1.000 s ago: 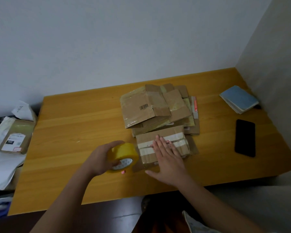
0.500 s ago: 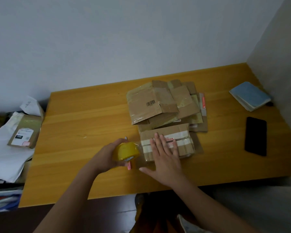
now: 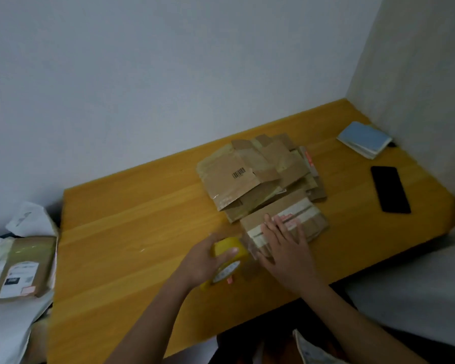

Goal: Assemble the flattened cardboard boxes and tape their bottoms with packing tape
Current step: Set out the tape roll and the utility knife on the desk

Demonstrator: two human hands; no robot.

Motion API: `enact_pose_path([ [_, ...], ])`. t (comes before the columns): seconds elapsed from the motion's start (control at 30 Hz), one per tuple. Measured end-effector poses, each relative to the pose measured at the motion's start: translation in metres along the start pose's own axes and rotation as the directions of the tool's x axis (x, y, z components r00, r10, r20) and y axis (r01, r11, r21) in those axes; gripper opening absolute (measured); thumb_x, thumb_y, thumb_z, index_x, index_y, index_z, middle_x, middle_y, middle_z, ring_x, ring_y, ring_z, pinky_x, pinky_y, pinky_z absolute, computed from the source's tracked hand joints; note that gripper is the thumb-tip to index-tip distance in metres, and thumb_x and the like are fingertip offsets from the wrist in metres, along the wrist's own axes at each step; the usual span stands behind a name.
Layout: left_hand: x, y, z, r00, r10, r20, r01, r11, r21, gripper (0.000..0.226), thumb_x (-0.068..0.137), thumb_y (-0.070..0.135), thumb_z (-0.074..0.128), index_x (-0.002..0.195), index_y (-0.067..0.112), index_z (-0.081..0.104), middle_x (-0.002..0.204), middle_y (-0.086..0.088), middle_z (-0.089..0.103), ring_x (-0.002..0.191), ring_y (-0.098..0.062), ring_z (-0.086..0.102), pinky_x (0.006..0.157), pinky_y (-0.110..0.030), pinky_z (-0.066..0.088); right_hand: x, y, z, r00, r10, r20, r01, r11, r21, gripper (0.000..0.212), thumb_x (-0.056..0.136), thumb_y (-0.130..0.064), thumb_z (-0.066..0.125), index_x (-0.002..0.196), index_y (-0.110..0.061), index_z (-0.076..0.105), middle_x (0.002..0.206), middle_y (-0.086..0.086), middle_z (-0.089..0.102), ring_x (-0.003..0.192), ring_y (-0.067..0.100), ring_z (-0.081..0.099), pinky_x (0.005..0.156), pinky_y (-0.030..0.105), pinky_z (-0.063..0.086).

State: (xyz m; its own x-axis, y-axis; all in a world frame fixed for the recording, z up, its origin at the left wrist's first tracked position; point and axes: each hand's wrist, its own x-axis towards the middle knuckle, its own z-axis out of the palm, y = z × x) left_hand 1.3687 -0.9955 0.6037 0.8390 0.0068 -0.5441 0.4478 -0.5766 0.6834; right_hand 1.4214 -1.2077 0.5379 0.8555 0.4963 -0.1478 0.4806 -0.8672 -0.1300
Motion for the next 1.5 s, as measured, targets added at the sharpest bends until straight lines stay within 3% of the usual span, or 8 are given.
enact_pose_path([
  [0.13,0.019,0.018,0.016,0.996,0.044,0.074,-0.035,0.993,-0.115,0.057,0.094,0.047,0.056,0.141,0.018,0.046,0.148,0.003,0.043,0.137,-0.022,0.039,0.112,-0.033,0.03,-0.006,0.026,-0.003,0.998,0.053,-0.032,-0.051,0.996,0.072,0.078,0.092,-0.061,-0.006,0.155,-0.024,0.02,0.162,-0.008,0.008,0.149,0.008,-0.001,0.118,0.048,-0.006],
  [0.23,0.034,0.031,0.037,0.991,0.027,0.133,-0.006,0.988,-0.152,0.054,0.097,0.042,0.052,0.145,0.019,0.042,0.148,0.004,0.04,0.137,-0.019,0.037,0.106,-0.024,0.026,-0.007,0.044,-0.007,0.992,0.128,0.002,-0.127,0.985,0.117,0.063,0.098,-0.052,0.012,0.156,-0.027,0.008,0.161,-0.014,-0.008,0.145,0.002,-0.016,0.12,0.046,-0.01],
  [0.4,0.054,0.025,0.055,0.987,-0.092,0.133,0.129,0.944,-0.302,0.053,0.092,0.044,0.06,0.139,0.022,0.048,0.136,0.001,0.05,0.124,-0.023,0.05,0.105,-0.043,0.044,-0.005,0.055,-0.009,0.993,0.119,-0.006,-0.116,0.98,0.16,0.06,0.1,-0.044,0.027,0.155,-0.028,0.008,0.159,-0.016,-0.007,0.146,0.003,-0.013,0.12,0.045,-0.011],
  [0.53,0.052,0.016,0.062,0.978,-0.168,0.126,0.196,0.943,-0.267,0.055,0.094,0.048,0.056,0.138,0.019,0.045,0.123,0.0,0.046,0.104,-0.013,0.05,0.089,-0.03,0.042,-0.004,0.058,-0.007,0.992,0.128,-0.009,-0.123,0.969,0.214,0.063,0.102,-0.037,0.042,0.156,-0.03,0.009,0.158,-0.02,-0.009,0.146,0.0,-0.014,0.119,0.042,-0.015],
  [0.9,0.055,0.004,0.071,0.991,-0.117,0.058,0.128,0.964,-0.235,0.062,0.094,0.056,0.047,0.141,0.016,0.044,0.146,-0.001,0.042,0.132,-0.018,0.041,0.087,-0.029,0.036,0.01,0.024,-0.002,0.876,0.409,-0.256,-0.294,0.872,0.391,0.049,0.087,-0.062,0.055,0.12,-0.025,0.058,0.152,-0.01,0.038,0.144,0.008,0.026,0.12,0.047,0.0],
  [1.2,0.067,0.013,0.069,0.991,-0.099,0.086,0.114,0.973,-0.202,0.053,0.096,0.055,0.046,0.126,0.013,0.06,0.095,0.001,0.059,0.065,-0.009,0.049,0.054,-0.019,0.037,0.013,0.022,0.0,0.843,0.44,-0.309,-0.321,0.873,0.367,0.068,0.082,-0.05,0.069,0.139,-0.018,0.05,0.142,0.0,0.053,0.138,0.015,0.038,0.118,0.049,0.006],
  [1.3,0.067,0.013,0.071,0.991,-0.107,0.075,0.122,0.959,-0.256,0.044,0.097,0.052,0.046,0.114,0.016,0.064,0.089,-0.001,0.054,0.073,-0.013,0.047,0.06,-0.025,0.035,0.013,0.018,-0.001,0.84,0.43,-0.331,-0.324,0.887,0.329,0.065,0.083,-0.046,0.071,0.138,-0.016,0.051,0.14,0.001,0.055,0.136,0.018,0.041,0.117,0.055,0.013],
  [1.5,0.057,0.006,0.066,0.988,-0.105,0.115,0.134,0.949,-0.285,0.058,0.09,0.054,0.057,0.136,0.019,0.053,0.121,0.001,0.056,0.104,-0.012,0.053,0.081,-0.026,0.04,0.012,0.02,-0.013,0.895,0.394,-0.208,-0.327,0.899,0.292,0.048,0.09,-0.045,0.063,0.13,-0.021,0.054,0.153,-0.007,0.039,0.144,0.013,0.027,0.119,0.053,0.007],
])
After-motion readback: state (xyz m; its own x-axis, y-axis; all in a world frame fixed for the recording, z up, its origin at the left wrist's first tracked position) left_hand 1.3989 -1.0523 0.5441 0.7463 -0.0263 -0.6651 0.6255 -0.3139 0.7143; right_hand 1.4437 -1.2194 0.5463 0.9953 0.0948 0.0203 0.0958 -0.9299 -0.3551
